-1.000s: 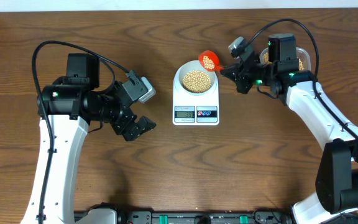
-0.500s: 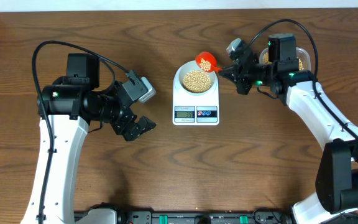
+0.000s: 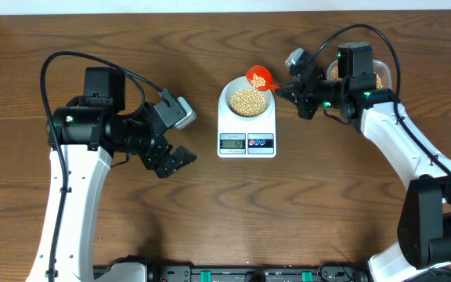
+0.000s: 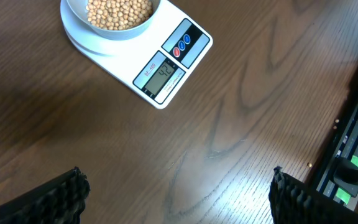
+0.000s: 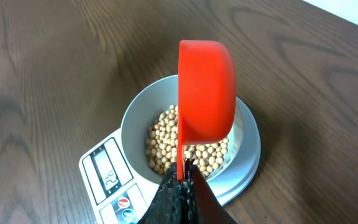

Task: Scoop item into bowl and weigh 50g on scale
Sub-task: 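Tilt the scoop with the right gripper, pouring beans into the bowl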

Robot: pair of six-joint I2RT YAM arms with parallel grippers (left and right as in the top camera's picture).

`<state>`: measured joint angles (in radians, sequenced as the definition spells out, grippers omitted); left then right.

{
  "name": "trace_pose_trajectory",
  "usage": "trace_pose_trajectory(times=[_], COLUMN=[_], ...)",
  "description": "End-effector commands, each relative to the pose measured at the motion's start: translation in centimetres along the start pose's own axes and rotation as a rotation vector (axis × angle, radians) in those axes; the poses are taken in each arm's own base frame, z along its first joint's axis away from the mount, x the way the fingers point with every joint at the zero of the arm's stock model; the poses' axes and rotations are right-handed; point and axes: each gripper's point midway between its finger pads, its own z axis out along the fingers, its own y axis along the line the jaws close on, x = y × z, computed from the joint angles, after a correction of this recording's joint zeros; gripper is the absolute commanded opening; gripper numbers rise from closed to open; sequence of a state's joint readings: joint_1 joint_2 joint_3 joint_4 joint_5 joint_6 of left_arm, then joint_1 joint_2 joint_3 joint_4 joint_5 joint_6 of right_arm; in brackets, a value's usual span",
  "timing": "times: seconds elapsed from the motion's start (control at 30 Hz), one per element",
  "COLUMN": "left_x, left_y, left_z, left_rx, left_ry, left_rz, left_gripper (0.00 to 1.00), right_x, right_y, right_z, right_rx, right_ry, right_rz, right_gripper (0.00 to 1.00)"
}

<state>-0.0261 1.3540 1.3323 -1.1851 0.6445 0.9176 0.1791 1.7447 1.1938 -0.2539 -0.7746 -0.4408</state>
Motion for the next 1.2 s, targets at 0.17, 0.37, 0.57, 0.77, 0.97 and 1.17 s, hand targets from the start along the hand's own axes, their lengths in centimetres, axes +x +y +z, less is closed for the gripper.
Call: trace_pose_trajectory(times=[0.17, 0.37, 0.57, 0.77, 0.97, 1.17], left_x=[0.1, 0.1, 0.1, 0.1, 0.1, 0.1], left_y=[0.0, 0.0, 0.0, 0.0, 0.0, 0.0], left_z=[-0.1, -0.1, -0.1, -0.1, -0.1, -0.1], left_rx=[-0.002, -0.003, -0.002, -0.003, -0.002, -0.002], left_ry=[0.003, 0.002, 0.002, 0.002, 0.002, 0.002], left_rz=[0.008, 0.008, 0.008, 0.008, 0.008, 0.008], left_gripper=[0.95, 0.95, 0.95, 0.95, 0.95, 0.95], right_x=[0.1, -0.6, -0.4, 0.1, -0.2, -0.5], right_y=[0.6, 1.8, 1.2, 0.5, 0.7, 0.9], right_z=[0.5, 0.4, 0.5, 0.7, 0.7, 0.7], right_rx=[-0.025, -0.091, -0.058, -0.012, -0.025, -0.034], right_ry=[0.002, -0.037, -0.021, 0.007, -0.006, -0.021], right_rz=[-0.056, -0.061, -0.062, -0.064, -0.070, -0.080], right_gripper=[0.01, 0.01, 0.01, 0.01, 0.01, 0.01])
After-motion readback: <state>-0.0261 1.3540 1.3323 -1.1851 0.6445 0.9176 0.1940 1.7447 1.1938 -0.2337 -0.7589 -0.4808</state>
